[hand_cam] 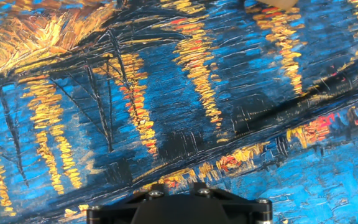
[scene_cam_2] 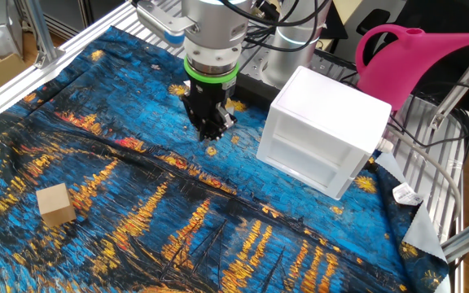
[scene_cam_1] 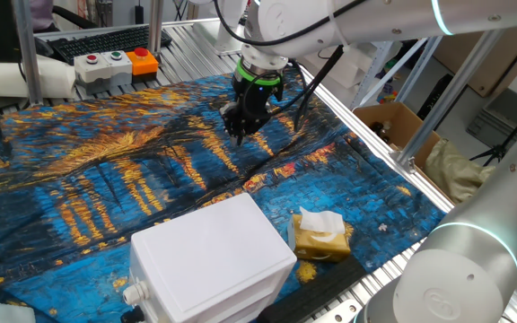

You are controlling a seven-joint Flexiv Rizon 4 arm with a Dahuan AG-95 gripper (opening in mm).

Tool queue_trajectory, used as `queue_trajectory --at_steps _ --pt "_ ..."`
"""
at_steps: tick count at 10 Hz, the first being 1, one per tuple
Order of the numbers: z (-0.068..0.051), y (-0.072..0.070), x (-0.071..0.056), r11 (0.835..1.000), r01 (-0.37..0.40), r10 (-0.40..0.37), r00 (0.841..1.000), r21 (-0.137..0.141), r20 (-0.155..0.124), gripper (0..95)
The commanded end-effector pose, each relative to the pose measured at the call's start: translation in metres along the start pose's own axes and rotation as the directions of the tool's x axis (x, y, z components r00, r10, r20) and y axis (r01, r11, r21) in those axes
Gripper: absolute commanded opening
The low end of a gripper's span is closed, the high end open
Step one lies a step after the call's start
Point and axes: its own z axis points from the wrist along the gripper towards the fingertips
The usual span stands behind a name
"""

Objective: Pick up the small block on the left and move it to the right

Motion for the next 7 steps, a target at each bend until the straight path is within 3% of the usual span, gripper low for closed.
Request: queue_trajectory --at_steps 1,7 --pt "-0.0006 -0.0004 -0.0001 1.0 0.017 -0.017 1.0 -0.005 -0.003 0.0" --pt "-0.0006 -0.0004 -0.0001 0.997 0.081 -0.081 0.997 -0.01 -0.003 0.0"
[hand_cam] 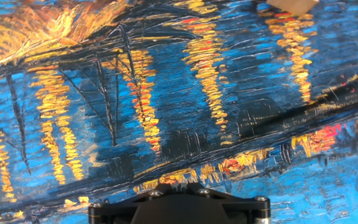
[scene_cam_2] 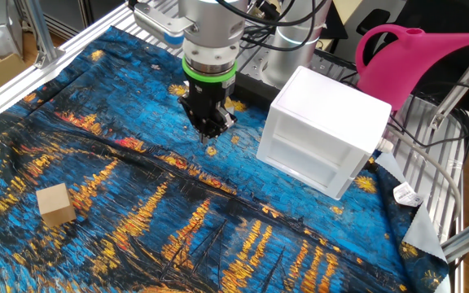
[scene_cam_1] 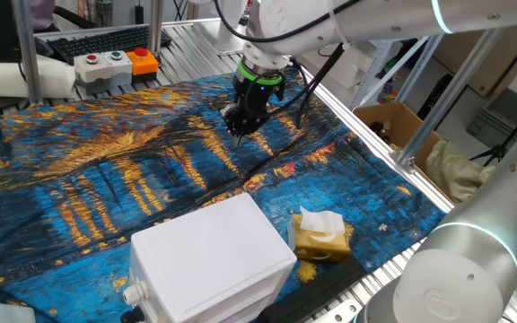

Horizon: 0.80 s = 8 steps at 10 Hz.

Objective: Pick up the small block on the left and move it to the right

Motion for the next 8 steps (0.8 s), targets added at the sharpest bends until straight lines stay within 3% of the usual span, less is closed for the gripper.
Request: queue_trajectory --at_steps 1,8 --pt "-0.0001 0.0 0.0002 1.0 0.019 -0.019 1.0 0.0 0.013 0.0" --pt "0.0 0.0 0.0002 1.0 0.009 -0.009 1.0 -0.003 0.025 0.0"
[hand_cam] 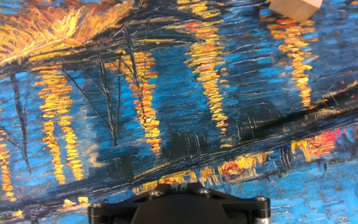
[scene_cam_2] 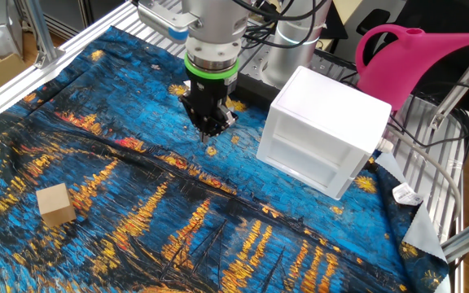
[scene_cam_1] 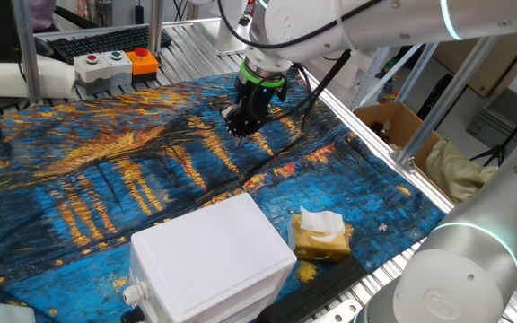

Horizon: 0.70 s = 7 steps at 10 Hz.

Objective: Pick up the small block on the left and move it to the right

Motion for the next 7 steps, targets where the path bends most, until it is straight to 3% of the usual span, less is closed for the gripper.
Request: queue_trajectory --at_steps 1,6,7 --pt "0.0002 -0.0004 0.0004 1.0 0.002 -0.002 1.0 -0.001 0.002 0.0" --pt "0.0007 -0.0003 0.0004 1.0 -0.001 0.001 1.0 -0.028 -0.002 0.0" --pt "0.0007 -0.0003 0.0004 0.995 -0.03 0.029 1.0 -0.091 -0.011 0.0"
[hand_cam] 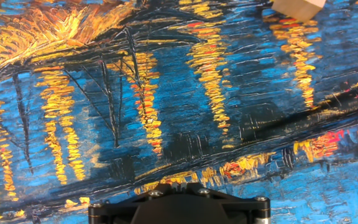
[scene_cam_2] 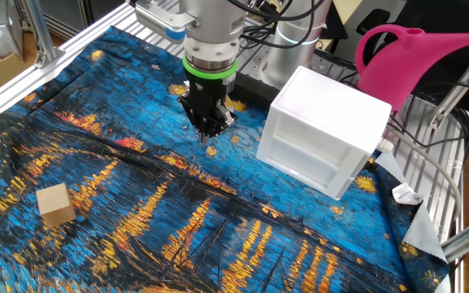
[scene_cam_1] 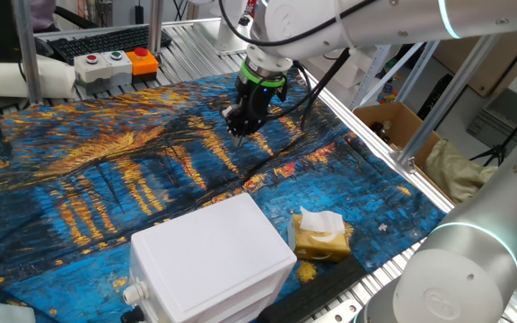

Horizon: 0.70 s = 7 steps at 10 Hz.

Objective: Pick up the small block on the left and move it to the right

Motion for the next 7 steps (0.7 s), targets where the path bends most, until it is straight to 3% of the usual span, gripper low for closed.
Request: queue_trajectory --at_steps 1,3,6,7 --pt "-0.0005 0.0003 -0.0002 0.995 -0.046 0.045 0.999 -0.092 -0.014 0.0" --pt "-0.0005 0.0003 -0.0002 0.995 -0.036 0.036 0.999 -0.094 0.004 0.0" --pt "-0.0005 0.0003 -0.0002 0.996 0.007 -0.006 1.0 -0.091 0.009 0.0" --pt "-0.0005 0.0003 -0.0002 0.996 0.029 -0.027 0.999 -0.085 0.025 0.0"
